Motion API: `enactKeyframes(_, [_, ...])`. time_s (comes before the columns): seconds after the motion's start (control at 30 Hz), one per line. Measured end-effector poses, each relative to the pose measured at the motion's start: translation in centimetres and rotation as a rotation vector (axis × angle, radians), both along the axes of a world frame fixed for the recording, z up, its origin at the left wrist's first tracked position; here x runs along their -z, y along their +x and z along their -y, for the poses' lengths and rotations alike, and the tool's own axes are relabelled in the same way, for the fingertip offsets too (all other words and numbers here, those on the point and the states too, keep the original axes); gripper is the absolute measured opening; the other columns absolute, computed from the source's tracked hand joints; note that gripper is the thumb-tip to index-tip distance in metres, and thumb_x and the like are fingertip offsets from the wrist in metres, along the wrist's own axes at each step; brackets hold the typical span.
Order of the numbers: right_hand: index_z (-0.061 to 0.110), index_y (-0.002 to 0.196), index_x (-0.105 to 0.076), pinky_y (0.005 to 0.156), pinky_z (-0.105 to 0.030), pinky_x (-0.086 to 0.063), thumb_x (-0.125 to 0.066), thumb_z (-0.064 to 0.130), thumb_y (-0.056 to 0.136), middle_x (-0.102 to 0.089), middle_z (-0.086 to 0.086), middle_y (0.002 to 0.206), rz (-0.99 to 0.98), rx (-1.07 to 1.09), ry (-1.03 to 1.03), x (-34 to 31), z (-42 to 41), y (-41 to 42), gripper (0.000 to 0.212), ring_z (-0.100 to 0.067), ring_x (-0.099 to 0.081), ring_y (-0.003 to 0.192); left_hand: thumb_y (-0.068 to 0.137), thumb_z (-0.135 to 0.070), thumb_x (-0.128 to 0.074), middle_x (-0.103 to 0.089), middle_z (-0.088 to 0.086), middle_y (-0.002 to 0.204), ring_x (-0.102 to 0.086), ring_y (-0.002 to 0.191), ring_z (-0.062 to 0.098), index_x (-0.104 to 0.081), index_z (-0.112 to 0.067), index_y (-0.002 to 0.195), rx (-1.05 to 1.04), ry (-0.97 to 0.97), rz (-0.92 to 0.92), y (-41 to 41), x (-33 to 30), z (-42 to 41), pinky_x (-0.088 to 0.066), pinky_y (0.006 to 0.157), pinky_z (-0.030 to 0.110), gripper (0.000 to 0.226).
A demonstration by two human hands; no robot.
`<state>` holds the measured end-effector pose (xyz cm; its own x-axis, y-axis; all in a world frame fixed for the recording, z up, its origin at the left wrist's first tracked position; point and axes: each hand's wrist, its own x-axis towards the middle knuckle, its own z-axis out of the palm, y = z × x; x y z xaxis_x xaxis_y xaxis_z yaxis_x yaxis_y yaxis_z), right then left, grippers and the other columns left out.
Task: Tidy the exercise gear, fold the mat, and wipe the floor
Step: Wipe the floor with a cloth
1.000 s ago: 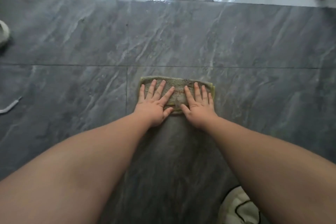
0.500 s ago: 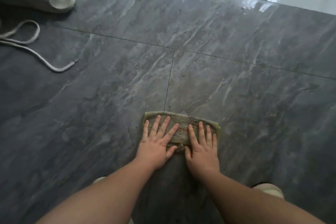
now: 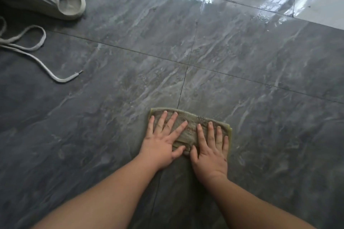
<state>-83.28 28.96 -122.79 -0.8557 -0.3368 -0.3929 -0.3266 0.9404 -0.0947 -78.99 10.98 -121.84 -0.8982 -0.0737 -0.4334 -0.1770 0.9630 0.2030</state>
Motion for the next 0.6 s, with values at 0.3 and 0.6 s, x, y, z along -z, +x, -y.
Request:
enactKeyframes(0.3, [0.04,0.156,-0.01,0.121,-0.048,0.008,-0.032,0.054,0.088,-0.002,0.001,0.167,-0.038,0.022,-0.043,0.2,4.1,-11.1,0.073,-0.024,0.006,0.153,0.086,-0.076,-0.025,0.033,-0.006,0.157,0.033,0.144,0.024,0.024,-0.051,0.145,0.042,-0.06,0.025,-12.5,0.0,4.0,0.02,0.113,0.058,0.08])
enactKeyframes(0.6, [0.044,0.155,0.005,0.12,-0.046,0.016,-0.031,0.054,0.09,0.016,0.005,0.166,0.043,-0.008,-0.061,-0.6,7.4,-22.9,0.074,-0.02,0.02,0.151,0.085,-0.076,-0.028,0.028,-0.005,0.16,0.03,0.146,0.025,0.018,-0.051,0.147,-0.033,-0.062,0.035,-23.3,0.1,6.4,0.019,0.113,0.06,0.082])
